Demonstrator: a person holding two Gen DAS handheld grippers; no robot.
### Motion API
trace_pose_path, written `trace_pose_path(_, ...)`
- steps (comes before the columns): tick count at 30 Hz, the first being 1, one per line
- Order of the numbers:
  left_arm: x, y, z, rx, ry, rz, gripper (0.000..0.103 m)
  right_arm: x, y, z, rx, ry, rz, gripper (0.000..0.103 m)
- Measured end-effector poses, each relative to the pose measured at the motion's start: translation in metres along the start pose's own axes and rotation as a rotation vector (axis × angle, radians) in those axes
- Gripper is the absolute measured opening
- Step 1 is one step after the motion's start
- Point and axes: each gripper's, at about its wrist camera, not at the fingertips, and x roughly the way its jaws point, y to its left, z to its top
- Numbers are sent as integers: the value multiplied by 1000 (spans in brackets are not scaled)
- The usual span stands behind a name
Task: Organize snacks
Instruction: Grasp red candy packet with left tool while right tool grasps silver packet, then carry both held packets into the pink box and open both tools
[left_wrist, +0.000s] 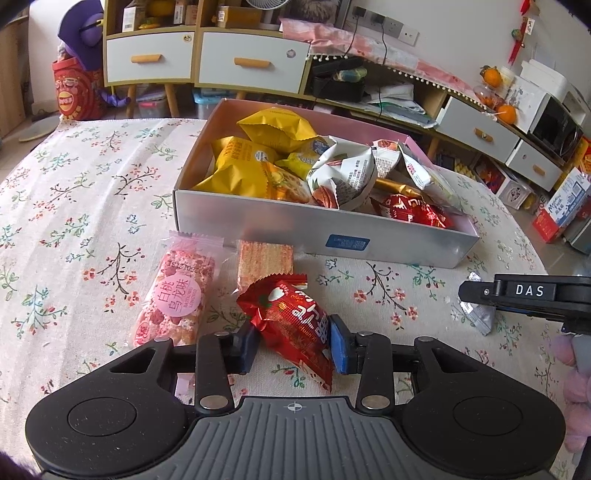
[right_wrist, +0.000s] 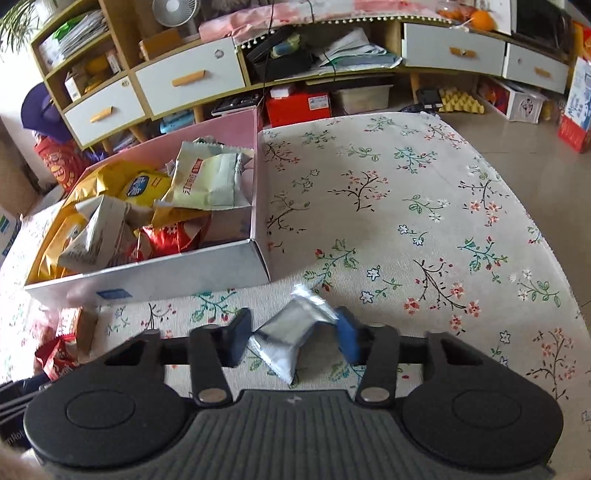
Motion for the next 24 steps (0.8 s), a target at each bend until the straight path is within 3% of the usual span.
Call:
trace_pose_path(4,-5,3,-2,9,11,-8,36,-3,-3,0,-1,25,19,34)
trace_pose_path(5,-6,4,-3,11,13,-11,36,-4,-3,-1,-2,35,24,24)
trace_pose_path(24,-31,-1,-4,82,29,-113,35,-34,22,-7,-74,71,108,24)
